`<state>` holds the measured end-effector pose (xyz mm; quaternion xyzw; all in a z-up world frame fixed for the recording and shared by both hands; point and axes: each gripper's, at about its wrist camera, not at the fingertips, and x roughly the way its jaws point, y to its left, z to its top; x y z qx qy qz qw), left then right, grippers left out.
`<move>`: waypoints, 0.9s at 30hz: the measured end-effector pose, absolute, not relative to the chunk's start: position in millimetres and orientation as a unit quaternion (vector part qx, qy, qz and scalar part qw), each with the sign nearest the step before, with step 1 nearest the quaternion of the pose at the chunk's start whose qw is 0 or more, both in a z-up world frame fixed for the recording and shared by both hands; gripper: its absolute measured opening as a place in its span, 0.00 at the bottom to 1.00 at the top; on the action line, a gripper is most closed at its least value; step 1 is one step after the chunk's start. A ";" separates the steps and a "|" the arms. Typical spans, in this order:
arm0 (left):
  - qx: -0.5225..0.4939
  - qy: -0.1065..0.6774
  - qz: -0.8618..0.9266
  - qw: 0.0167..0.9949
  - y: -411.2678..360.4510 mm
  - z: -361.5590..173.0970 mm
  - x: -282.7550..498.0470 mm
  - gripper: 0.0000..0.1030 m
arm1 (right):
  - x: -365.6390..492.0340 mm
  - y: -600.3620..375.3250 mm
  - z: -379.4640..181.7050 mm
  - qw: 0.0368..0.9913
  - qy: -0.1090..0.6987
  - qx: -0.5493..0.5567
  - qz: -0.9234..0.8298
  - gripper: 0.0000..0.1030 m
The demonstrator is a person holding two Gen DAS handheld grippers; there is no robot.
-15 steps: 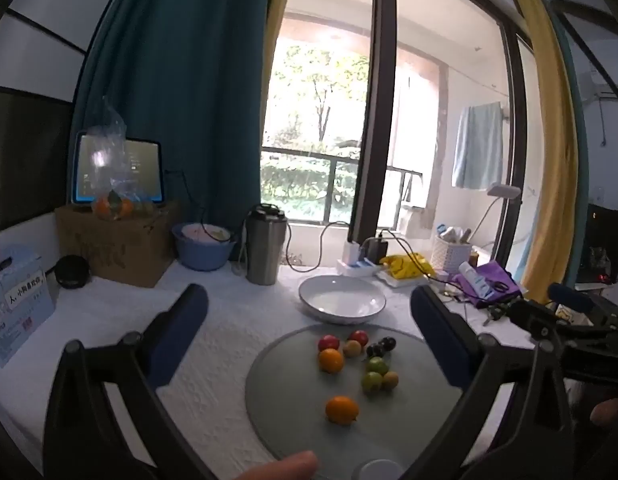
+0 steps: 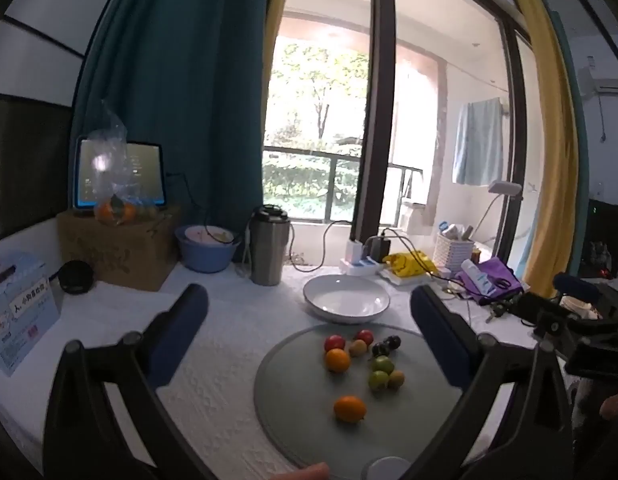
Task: Organize fruits
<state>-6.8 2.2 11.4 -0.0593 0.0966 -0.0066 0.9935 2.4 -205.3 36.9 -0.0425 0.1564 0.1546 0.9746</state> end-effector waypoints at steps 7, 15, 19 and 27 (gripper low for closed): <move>-0.067 0.099 -0.021 0.993 6.8 12.8 -6.0 0.99 | 9.6 -212.0 26.3 0.974 0.158 -0.043 0.157 1.00; -0.062 0.092 -0.023 0.994 4.4 15.1 -9.9 0.99 | 10.4 -212.3 26.3 0.974 0.161 -0.040 0.157 1.00; -0.063 0.090 -0.025 0.994 5.1 15.6 -10.1 0.99 | 10.3 -212.3 26.5 0.973 0.162 -0.039 0.158 1.00; -0.065 0.088 -0.029 0.994 3.5 15.3 -12.4 0.99 | 10.1 -213.1 27.1 0.973 0.164 -0.037 0.161 1.00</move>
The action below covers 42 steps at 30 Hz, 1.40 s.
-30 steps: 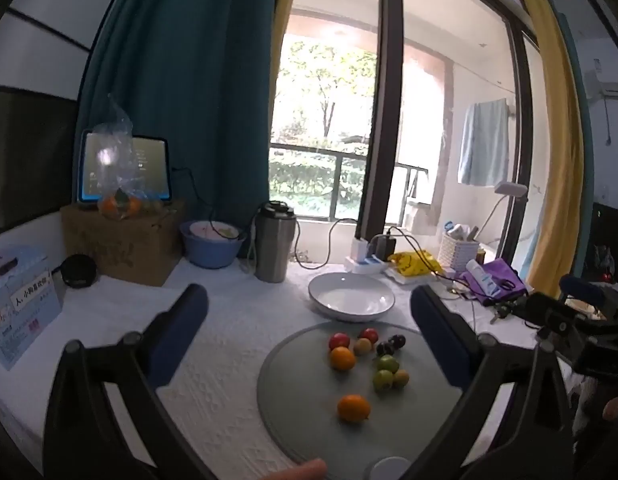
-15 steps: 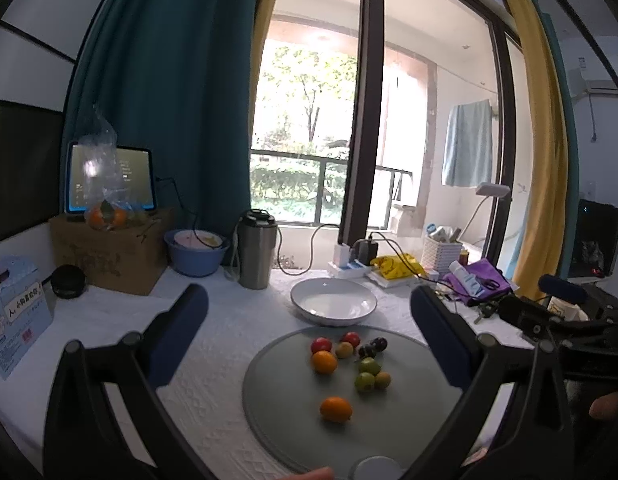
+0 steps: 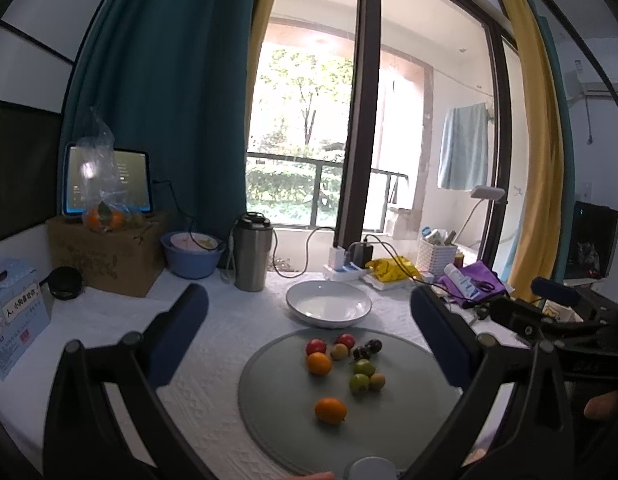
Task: Organize fruits
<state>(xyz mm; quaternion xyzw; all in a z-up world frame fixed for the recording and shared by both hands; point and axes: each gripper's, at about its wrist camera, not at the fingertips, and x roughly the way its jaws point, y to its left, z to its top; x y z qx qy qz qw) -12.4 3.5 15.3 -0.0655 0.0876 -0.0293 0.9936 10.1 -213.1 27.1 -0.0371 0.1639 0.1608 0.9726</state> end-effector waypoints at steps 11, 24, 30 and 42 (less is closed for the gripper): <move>-0.064 0.088 -0.035 0.993 -0.8 14.6 -12.6 0.99 | 9.8 -212.9 26.5 0.973 0.164 -0.037 0.161 1.00; -0.065 0.086 -0.037 0.994 -3.9 14.6 -13.2 0.99 | 9.8 -212.8 26.1 0.973 0.164 -0.036 0.161 1.00; -0.065 0.086 -0.036 0.994 -4.7 14.6 -13.5 0.99 | 9.5 -212.7 26.1 0.972 0.164 -0.037 0.161 1.00; -0.065 0.086 -0.036 0.994 -5.5 14.3 -14.0 0.99 | 9.7 -212.8 25.0 0.972 0.164 -0.036 0.162 1.00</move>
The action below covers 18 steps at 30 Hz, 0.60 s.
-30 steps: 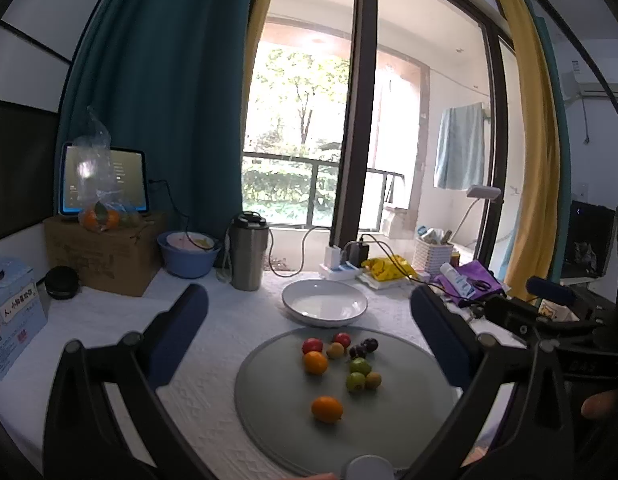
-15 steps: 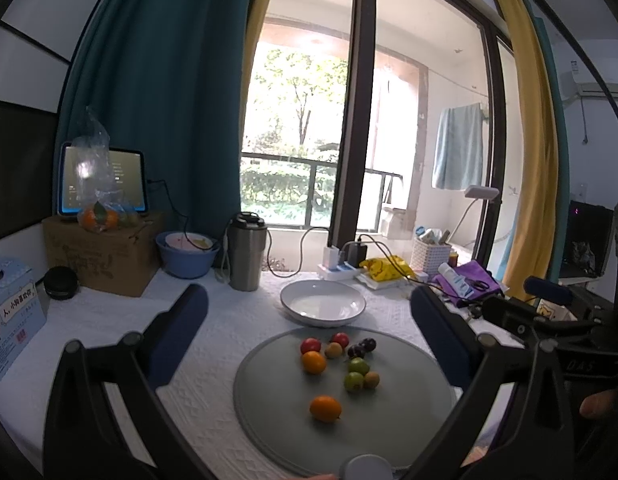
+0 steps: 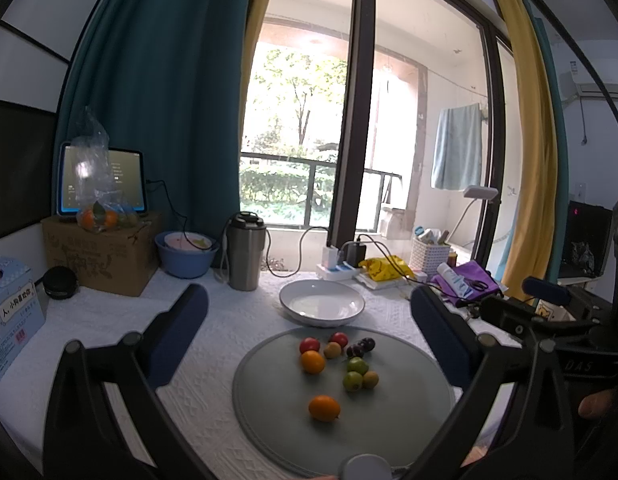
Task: Organize fruits
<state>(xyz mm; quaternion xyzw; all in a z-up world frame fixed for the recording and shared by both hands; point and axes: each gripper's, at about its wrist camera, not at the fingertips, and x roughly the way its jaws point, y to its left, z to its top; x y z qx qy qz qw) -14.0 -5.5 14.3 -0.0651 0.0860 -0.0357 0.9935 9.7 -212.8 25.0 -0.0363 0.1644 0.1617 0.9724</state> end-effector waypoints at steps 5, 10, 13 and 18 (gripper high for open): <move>-0.065 0.087 -0.036 0.993 -5.8 14.0 -13.9 0.99 | 9.6 -211.9 24.5 0.972 0.165 -0.036 0.162 1.00; -0.064 0.089 -0.038 0.993 -8.1 12.0 -14.5 0.99 | 9.2 -209.5 22.3 0.972 0.168 -0.035 0.163 1.00; -0.065 0.095 -0.040 0.993 -9.6 8.4 -13.2 0.99 | 10.7 -209.6 18.9 0.971 0.172 -0.034 0.164 1.00; -0.068 0.119 -0.042 0.990 -11.8 -4.5 -4.7 0.99 | 15.3 -210.6 11.0 0.968 0.185 -0.032 0.167 1.00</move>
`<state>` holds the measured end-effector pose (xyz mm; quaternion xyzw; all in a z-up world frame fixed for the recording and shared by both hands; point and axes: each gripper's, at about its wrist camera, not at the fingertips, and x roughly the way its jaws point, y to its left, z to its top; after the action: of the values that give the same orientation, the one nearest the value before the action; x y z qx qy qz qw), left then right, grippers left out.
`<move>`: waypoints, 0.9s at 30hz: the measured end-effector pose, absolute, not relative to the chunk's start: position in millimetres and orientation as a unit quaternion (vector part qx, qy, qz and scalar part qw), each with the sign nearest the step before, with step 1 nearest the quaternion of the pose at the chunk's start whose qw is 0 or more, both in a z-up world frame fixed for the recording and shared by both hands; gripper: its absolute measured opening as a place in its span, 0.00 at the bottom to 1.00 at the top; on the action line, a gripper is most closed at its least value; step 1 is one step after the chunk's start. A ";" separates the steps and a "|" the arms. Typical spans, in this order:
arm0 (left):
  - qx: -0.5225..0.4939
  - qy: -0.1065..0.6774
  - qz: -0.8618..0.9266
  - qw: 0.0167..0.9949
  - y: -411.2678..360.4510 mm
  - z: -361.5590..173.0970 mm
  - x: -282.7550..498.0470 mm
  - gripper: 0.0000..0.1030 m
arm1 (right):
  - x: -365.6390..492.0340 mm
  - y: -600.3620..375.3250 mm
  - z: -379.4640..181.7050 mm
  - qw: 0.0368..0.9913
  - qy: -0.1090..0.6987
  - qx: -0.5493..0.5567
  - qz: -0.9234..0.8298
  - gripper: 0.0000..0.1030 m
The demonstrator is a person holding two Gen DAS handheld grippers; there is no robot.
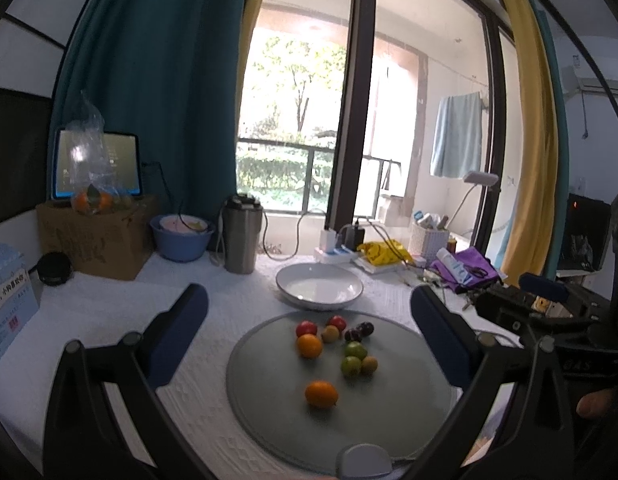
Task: Organize fruits
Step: 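Grasp the large orange with the left tool while the right tool grasps a small yellow-brown fruit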
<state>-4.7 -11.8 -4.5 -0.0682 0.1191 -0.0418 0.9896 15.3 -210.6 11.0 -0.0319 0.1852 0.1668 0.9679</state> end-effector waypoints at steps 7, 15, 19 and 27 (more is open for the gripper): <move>-0.064 0.166 -0.044 0.983 -20.5 -28.9 15.5 0.99 | 28.7 -215.9 -6.1 0.963 0.211 -0.025 0.166 1.00; -0.062 0.239 -0.054 0.968 -27.4 -70.0 48.7 0.99 | 62.7 -218.3 -47.0 0.949 0.271 -0.017 0.163 1.00; -0.063 0.275 -0.060 0.958 -30.9 -89.1 64.0 0.98 | 77.6 -217.5 -63.6 0.941 0.298 -0.013 0.163 1.00; -0.057 0.325 -0.074 0.941 -36.3 -107.8 87.5 0.98 | 100.9 -208.7 -88.3 0.921 0.344 -0.015 0.181 0.90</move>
<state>87.5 -36.3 -107.8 -0.0572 0.3248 -0.0737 0.9412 100.9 -208.7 -88.3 -0.0153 0.3442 0.1815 0.9211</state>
